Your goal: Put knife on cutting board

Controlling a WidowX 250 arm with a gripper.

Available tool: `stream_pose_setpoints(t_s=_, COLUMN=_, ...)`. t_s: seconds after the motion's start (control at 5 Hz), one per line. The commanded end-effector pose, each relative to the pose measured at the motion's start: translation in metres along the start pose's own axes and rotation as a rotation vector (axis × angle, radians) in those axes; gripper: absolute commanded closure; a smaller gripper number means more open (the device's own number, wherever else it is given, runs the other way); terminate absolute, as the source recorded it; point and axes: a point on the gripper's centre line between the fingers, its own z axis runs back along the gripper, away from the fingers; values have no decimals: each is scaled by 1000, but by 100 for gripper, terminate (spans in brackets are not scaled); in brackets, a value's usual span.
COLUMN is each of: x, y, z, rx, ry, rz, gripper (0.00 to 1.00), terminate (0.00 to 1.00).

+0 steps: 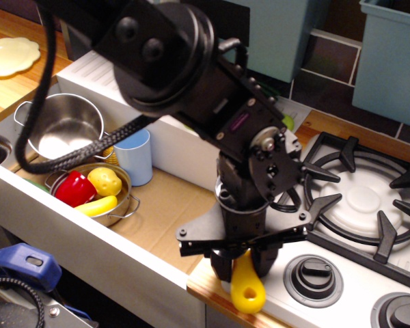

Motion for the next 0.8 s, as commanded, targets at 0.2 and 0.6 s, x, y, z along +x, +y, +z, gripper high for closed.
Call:
stream_pose_setpoints(t_s=0.2, x=55, y=1, z=30, rx=5, ry=-85, rz=-159, gripper=100, terminate=0)
stream_pose_setpoints(t_s=0.6, x=88, y=-11, z=24, rx=-25, ry=-90, rz=-222, gripper=100, terminate=0)
